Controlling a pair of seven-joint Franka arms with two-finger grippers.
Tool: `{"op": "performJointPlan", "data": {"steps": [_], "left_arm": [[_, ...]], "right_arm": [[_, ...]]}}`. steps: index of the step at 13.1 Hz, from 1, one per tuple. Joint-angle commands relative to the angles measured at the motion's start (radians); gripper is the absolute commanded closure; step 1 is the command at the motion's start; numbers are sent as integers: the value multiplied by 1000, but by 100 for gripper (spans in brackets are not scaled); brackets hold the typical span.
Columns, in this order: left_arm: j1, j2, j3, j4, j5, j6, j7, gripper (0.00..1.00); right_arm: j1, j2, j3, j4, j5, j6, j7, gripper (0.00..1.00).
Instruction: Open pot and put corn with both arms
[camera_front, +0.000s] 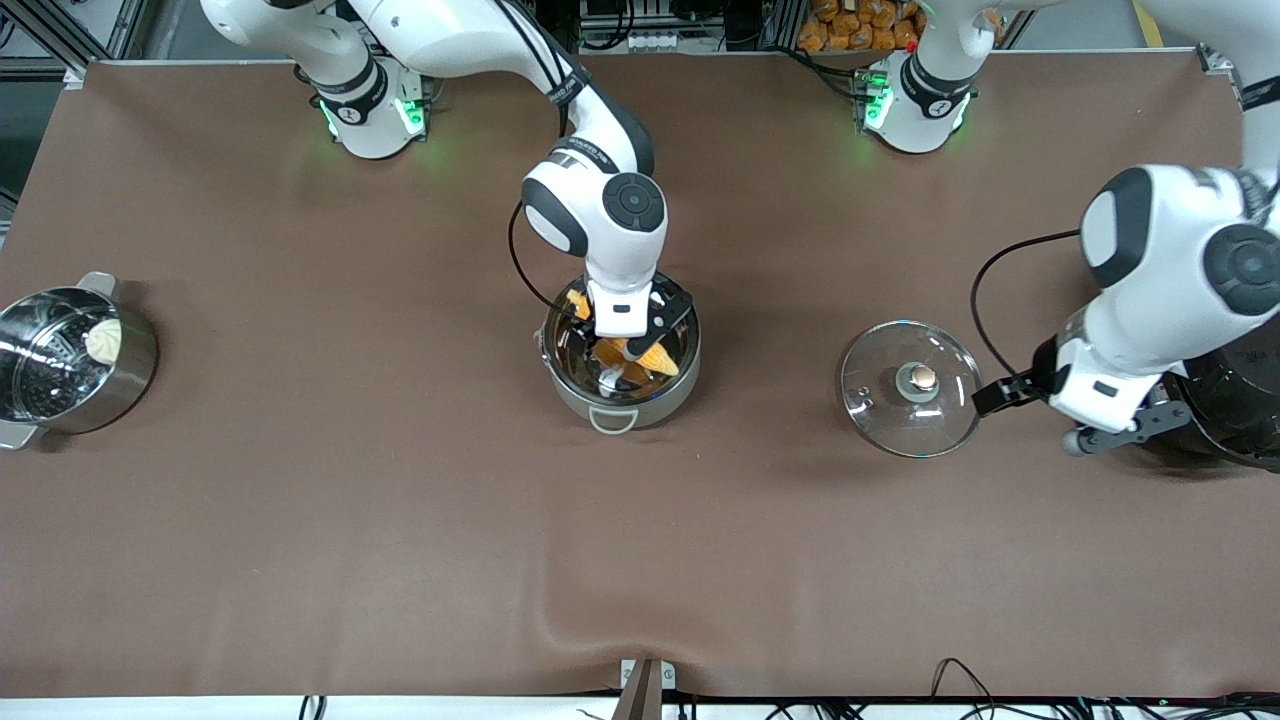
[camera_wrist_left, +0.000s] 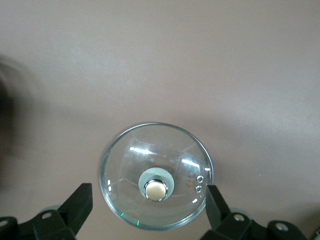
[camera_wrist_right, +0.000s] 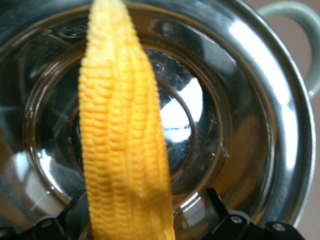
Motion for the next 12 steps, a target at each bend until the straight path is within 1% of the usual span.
{"op": "performJointPlan", "data": {"steps": [1, 2, 3, 5, 6, 7, 10, 12], "left_arm": [[9, -18, -3, 111, 12, -144, 21, 0], [25, -26, -4, 151, 13, -190, 23, 0], [37, -47, -6, 165, 13, -215, 29, 0], [39, -112, -6, 157, 12, -233, 33, 0], [39, -135, -6, 160, 12, -256, 36, 0], [39, -162, -6, 160, 12, -276, 50, 0], [39, -216, -7, 162, 12, -327, 111, 0], [37, -235, -10, 159, 7, -374, 156, 0]], "right_arm": [[-7, -48, -6, -3, -4, -31, 56, 0], [-25, -64, -6, -3, -1, -34, 55, 0], [-44, -80, -4, 2, 14, -50, 55, 0], [-91, -111, -7, 11, 145, -86, 55, 0], [-128, -123, -8, 13, 190, -100, 53, 0], [-157, -136, -8, 13, 210, -113, 41, 0], [-249, -165, -7, 13, 215, -174, 38, 0], [-346, -176, -7, 13, 217, -223, 36, 0]]}}
